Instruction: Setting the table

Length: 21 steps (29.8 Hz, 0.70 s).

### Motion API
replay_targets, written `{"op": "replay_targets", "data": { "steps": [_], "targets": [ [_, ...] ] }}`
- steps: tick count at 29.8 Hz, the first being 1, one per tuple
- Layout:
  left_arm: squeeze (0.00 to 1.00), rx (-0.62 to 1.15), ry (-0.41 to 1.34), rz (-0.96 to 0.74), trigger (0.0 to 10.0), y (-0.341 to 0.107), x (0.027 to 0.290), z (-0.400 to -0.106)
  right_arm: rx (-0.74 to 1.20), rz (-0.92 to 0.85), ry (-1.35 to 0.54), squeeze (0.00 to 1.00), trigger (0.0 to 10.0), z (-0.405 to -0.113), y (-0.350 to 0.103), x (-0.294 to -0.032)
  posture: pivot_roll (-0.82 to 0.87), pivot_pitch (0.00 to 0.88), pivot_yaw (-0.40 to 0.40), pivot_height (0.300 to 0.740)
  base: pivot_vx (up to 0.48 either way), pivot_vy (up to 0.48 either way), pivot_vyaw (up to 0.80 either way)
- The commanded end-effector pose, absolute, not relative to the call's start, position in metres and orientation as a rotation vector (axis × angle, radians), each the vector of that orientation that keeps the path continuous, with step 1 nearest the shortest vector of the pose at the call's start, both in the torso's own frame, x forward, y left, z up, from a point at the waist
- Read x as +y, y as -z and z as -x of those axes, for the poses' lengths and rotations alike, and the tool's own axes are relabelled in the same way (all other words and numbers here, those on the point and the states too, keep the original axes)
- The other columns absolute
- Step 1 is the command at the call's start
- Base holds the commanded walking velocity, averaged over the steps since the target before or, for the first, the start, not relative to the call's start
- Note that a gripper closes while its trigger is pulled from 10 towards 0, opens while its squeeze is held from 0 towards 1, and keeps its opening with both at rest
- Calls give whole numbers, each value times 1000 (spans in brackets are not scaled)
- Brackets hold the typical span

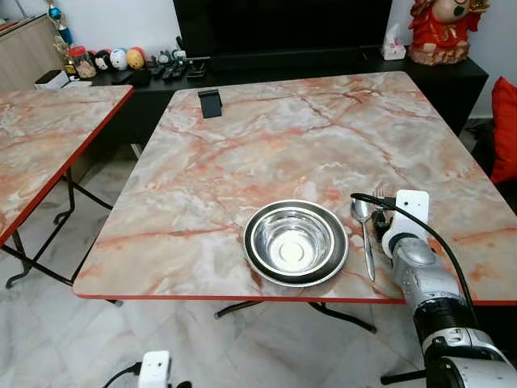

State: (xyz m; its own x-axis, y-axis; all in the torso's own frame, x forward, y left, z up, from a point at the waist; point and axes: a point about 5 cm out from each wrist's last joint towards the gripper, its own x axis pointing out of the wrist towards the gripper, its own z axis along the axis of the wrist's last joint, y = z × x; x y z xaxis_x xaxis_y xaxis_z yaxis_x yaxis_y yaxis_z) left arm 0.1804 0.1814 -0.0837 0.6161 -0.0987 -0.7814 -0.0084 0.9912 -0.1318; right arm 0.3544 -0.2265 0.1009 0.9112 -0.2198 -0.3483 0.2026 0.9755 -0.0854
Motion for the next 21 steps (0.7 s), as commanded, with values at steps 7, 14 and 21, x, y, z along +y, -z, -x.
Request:
{"op": "replay_targets", "data": {
  "steps": [7,14,21],
  "targets": [
    [0,941,44,99,10000,86,181,-178,307,50,205,0,10000,-361,-118,-223,-93,0,131,740,0,0,0],
    [0,940,40,94,10000,86,177,-179,241,106,243,0,10000,-361,-128,-228,-94,0,130,740,0,0,0],
    [0,910,13,57,10000,83,174,-186,-71,99,233,0,10000,-356,-159,-224,-101,0,127,740,0,0,0]
  ]
}}
